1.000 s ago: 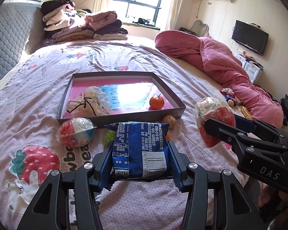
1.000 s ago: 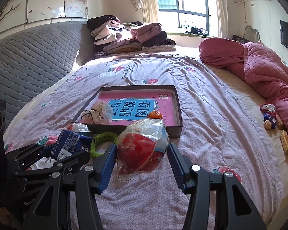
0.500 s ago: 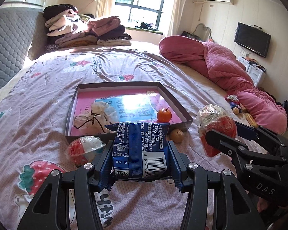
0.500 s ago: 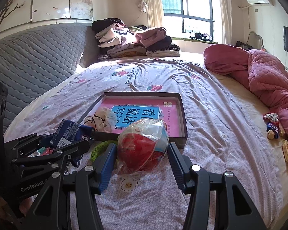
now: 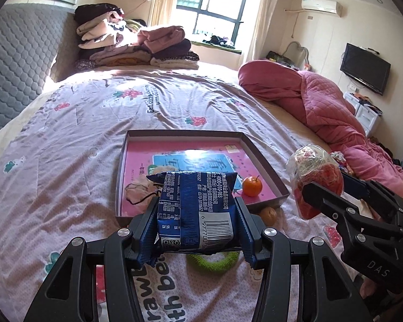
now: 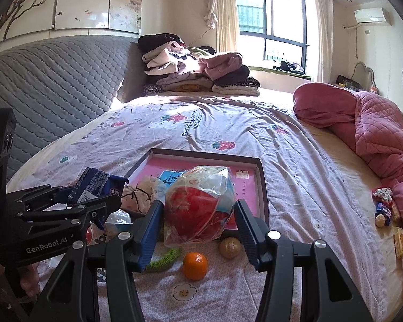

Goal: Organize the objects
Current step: 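Carry the blue packet over the tray while the right carries the red net bag toward it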

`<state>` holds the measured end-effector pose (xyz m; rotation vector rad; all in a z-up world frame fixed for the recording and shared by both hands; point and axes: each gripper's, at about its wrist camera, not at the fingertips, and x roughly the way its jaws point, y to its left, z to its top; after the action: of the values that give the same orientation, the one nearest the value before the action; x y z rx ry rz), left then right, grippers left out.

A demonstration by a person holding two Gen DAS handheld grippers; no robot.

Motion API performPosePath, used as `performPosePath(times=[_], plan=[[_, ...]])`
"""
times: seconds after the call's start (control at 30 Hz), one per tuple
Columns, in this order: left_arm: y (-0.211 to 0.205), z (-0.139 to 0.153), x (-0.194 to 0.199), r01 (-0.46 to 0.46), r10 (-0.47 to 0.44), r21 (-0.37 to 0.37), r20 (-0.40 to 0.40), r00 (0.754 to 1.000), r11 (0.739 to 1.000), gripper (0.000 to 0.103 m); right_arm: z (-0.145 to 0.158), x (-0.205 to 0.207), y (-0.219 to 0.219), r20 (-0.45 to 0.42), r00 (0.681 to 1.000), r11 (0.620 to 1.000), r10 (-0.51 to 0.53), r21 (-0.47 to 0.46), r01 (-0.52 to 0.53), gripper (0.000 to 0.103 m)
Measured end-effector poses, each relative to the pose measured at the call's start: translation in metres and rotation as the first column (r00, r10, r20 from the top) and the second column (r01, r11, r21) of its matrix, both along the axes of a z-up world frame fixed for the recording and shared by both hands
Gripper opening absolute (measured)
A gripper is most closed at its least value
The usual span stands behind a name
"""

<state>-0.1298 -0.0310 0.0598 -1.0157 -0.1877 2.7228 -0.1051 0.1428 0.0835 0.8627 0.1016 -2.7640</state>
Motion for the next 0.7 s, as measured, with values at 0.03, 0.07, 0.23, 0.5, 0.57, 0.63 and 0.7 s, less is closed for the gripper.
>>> performPosePath(times=[0.03, 0.07, 0.23, 0.5, 0.57, 0.63, 0.7], plan=[[-0.001, 0.002, -0.002, -0.004, 0.004, -0.006, -0.003, 1.0, 1.0, 0.054, 0.001, -0.002, -0.001, -0.002, 1.0, 1.0, 0.003, 0.0, -0.003, 0.055], [-0.002, 0.004, -0.005, -0.004, 0.004, -0.01, -0.008, 1.0, 1.0, 0.054, 0.001, -0.003, -0.002, -0.003, 1.0, 1.0, 0.005, 0.001, -0.005, 0.054], [-0.012, 0.015, -0.02, -0.021, 0.02, -0.013, -0.031, 0.999, 1.0, 0.054, 0.003, -0.012, -0.004, -0.01, 1.0, 1.0, 0.01, 0.005, -0.01, 0.055], [-0.015, 0.023, -0.039, -0.016, 0.014, -0.044, -0.047, 0.999, 0.999, 0.054, 0.007, -0.032, -0.009, -0.021, 1.0, 1.0, 0.015, 0.014, -0.015, 0.055], [-0.015, 0.022, -0.044, -0.016, 0.014, -0.05, -0.045, 0.999, 0.999, 0.054, 0.008, -0.037, -0.01, -0.025, 1.0, 1.0, 0.015, 0.019, -0.014, 0.055], [-0.014, 0.021, -0.048, -0.015, 0.012, -0.054, -0.045, 0.999, 0.998, 0.054, 0.009, -0.042, -0.011, -0.028, 0.999, 1.0, 0.014, 0.017, -0.014, 0.055], [-0.015, 0.021, -0.052, -0.013, 0.01, -0.058, -0.05, 0.999, 0.998, 0.054, 0.009, -0.046, -0.012, -0.031, 0.999, 1.0, 0.013, 0.017, -0.013, 0.055]])
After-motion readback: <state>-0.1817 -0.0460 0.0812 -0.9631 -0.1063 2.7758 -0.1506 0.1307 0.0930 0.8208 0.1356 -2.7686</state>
